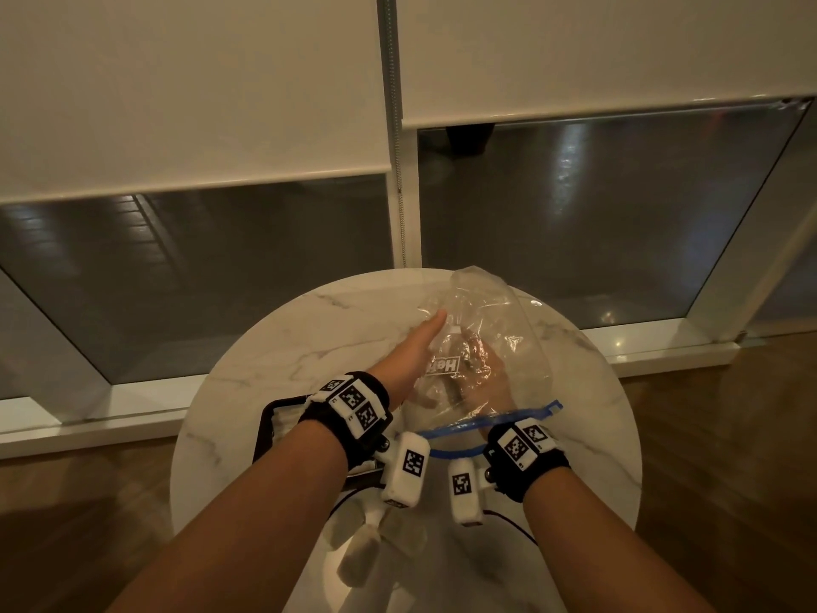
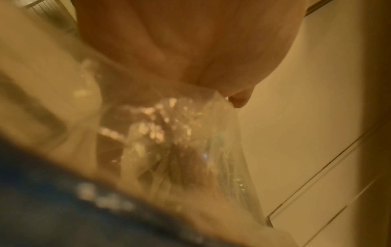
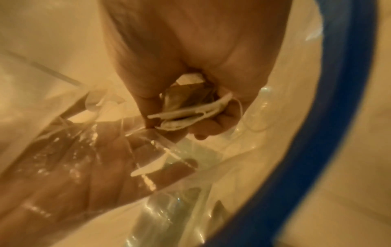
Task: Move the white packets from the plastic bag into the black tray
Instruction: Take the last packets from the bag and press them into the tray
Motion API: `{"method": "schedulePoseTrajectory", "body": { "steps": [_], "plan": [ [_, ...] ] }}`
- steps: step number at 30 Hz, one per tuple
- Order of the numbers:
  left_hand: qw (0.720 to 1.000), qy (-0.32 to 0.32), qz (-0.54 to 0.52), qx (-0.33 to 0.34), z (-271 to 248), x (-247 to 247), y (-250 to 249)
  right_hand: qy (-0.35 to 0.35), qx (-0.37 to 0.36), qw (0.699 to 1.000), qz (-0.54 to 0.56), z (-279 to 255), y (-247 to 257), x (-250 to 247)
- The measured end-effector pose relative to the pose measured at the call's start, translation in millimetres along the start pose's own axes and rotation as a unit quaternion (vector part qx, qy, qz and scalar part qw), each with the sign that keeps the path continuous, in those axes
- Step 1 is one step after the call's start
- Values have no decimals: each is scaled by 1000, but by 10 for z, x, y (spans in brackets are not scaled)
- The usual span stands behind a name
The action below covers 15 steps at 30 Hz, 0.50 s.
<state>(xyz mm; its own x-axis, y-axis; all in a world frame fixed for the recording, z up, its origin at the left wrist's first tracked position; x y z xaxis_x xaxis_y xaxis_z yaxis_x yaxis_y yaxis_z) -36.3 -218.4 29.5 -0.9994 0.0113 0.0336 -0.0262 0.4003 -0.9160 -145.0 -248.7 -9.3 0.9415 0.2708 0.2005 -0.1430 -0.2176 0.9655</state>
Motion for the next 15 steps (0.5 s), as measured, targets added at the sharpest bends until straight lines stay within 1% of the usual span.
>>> {"method": "schedulePoseTrajectory", "body": {
  "steps": [3, 4, 6, 8, 9, 10, 11, 12, 13, 14, 15],
  "plan": [
    [999, -23, -24, 16, -127, -52, -45, -40, -110, 993, -25, -81, 244, 9],
    [999, -38, -21, 23, -166, -89, -40, -57, -128, 990, -28, -72, 263, -14],
    [998, -56, 13, 22, -245, -149, -3, -55, -134, 988, -53, -66, 258, -16],
    [997, -42, 68, 15, -327, -147, 53, -67, -143, 984, -80, -99, 316, -74],
    [993, -27, 110, 11, -353, -128, 93, -86, -148, 981, -91, -98, 319, -125],
    [988, -7, 156, 7, -362, -98, 137, -101, -143, 978, -116, -86, 341, -174],
    [982, 5, 191, 9, -367, -75, 173, -97, -125, 979, -130, -83, 353, -166],
    [977, 6, 213, 15, -362, -56, 192, -69, -85, 982, -155, -60, 300, -114],
    [975, -4, 223, 20, -362, -59, 197, -51, -51, 985, -156, -72, 268, -80],
    [976, -20, 217, 25, -351, -74, 198, -58, -34, 981, -181, -87, 256, -83],
    [978, -36, 203, 24, -337, -96, 199, -80, -38, 980, -178, -86, 248, -111]
  ]
}}
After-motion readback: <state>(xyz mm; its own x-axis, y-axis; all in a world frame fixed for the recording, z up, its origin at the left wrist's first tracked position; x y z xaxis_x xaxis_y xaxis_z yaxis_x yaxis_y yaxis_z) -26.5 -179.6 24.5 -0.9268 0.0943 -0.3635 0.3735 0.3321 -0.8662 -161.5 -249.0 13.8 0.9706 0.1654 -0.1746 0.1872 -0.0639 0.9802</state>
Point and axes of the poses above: each hand's wrist, its own z-axis towards the middle knuckle, its own x-axis out of the palm, y = z × x, the point moved 8 cm from there along z, towards the middle knuckle, and after that the axes turned 1 degree about x, right-handed, at the moved point
